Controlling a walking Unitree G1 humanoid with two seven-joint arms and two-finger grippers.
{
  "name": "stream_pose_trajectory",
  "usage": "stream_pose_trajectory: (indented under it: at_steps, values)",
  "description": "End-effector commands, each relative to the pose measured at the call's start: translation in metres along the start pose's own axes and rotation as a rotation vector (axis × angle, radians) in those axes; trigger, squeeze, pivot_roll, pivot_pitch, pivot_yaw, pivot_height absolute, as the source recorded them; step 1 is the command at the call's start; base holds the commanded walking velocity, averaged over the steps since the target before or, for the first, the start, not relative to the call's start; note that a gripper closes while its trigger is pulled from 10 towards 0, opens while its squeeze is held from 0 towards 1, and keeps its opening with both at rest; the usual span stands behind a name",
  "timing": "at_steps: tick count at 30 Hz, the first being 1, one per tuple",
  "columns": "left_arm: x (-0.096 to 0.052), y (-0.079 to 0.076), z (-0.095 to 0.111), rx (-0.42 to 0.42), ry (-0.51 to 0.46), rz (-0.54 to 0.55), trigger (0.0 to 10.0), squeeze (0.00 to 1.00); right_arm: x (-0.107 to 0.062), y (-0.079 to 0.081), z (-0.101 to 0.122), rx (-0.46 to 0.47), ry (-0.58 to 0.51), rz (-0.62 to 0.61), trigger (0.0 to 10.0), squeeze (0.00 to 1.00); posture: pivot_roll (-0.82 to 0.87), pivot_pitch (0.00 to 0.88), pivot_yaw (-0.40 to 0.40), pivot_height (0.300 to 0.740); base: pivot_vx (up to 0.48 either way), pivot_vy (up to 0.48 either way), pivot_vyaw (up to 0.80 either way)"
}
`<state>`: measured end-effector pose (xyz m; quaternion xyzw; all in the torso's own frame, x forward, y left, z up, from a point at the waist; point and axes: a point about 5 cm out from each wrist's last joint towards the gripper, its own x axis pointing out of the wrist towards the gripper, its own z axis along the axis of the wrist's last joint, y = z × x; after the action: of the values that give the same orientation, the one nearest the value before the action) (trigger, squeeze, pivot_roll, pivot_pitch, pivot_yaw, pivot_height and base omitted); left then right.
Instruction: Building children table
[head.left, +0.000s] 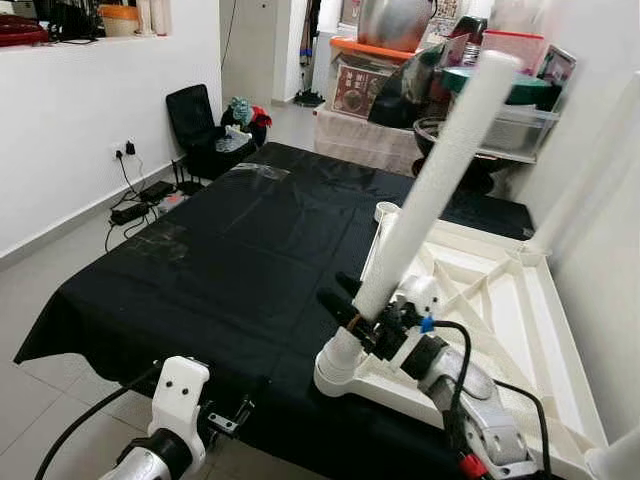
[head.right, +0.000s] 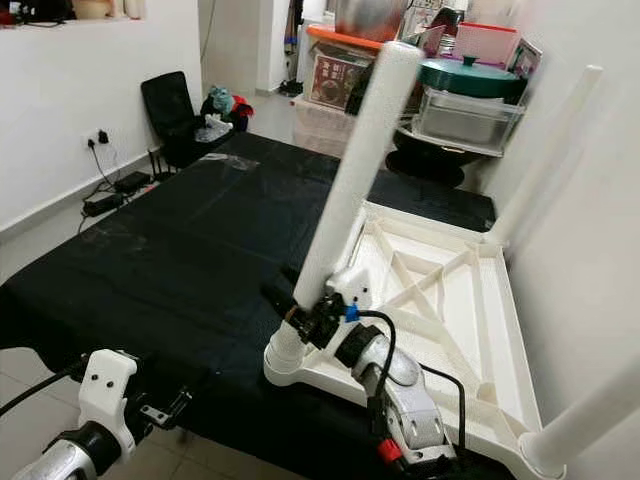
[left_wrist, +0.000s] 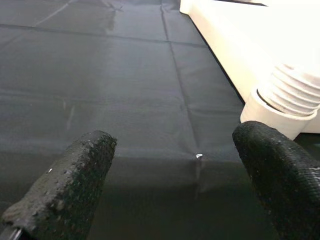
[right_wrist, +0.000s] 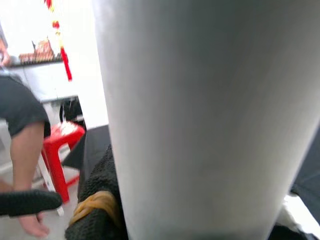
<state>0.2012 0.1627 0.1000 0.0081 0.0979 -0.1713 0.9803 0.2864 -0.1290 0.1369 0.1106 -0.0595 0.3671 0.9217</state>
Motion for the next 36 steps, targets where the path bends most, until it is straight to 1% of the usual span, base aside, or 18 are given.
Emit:
stream_pose_trajectory:
  at_steps: [1,5,16,20,22,25,29,32,34,36]
  values:
    - [-0.001,-0.001,-0.001,-0.003,0.01,-0.008,10.0,0.0,-0.018,-0.008,-0.03,0.091,0.148,-0.069,10.0,0.0,0.13,0.0,-0.12,0.74,0.0,0.0,0.0]
    - [-0.001,0.0,-0.002,-0.001,0.012,-0.008,10.0,0.0,-0.021,-0.007,-0.028,0.109,0.128,-0.066,10.0,0.0,0.13,0.0,-0.118,0.74,0.0,0.0,0.0]
    - [-0.001,0.002,-0.004,0.006,0.017,-0.008,10.0,0.0,-0.024,-0.008,-0.023,0.086,0.073,-0.085,10.0,0.0,0.13,0.0,-0.113,0.74,0.0,0.0,0.0]
    - [-0.001,0.003,-0.004,0.011,0.018,-0.006,10.0,0.0,-0.027,-0.01,-0.016,0.034,0.012,-0.118,10.0,0.0,0.13,0.0,-0.11,0.74,0.0,0.0,0.0]
    - [-0.001,0.003,-0.004,0.011,0.018,-0.006,10.0,0.0,-0.027,-0.01,-0.016,0.034,0.012,-0.118,10.0,0.0,0.13,0.0,-0.11,0.74,0.0,0.0,0.0]
    - [-0.001,0.004,-0.005,0.012,0.02,-0.006,10.0,0.0,-0.028,-0.007,-0.014,-0.024,-0.001,-0.112,10.0,0.0,0.13,0.0,-0.107,0.74,0.0,0.0,0.0]
    - [0.0,0.005,-0.005,0.014,0.021,-0.008,10.0,0.0,-0.025,0.0,-0.018,-0.071,0.032,-0.071,10.0,0.0,0.13,0.0,-0.104,0.74,0.0,0.0,0.0]
    - [0.0,0.005,-0.005,0.015,0.021,-0.009,10.0,0.0,-0.024,0.002,-0.021,-0.111,0.07,-0.055,10.0,0.0,0.14,0.0,-0.107,0.74,0.0,0.0,0.0]
    - [0.0,0.005,-0.005,0.016,0.02,-0.008,10.0,0.0,-0.022,0.004,-0.024,-0.175,0.118,-0.029,10.0,0.0,0.14,0.0,-0.108,0.74,0.0,0.0,0.0]
    - [0.0,0.005,-0.005,0.016,0.02,-0.008,10.0,0.0,-0.022,0.004,-0.024,-0.175,0.118,-0.029,10.0,0.0,0.14,0.0,-0.108,0.74,0.0,0.0,0.0]
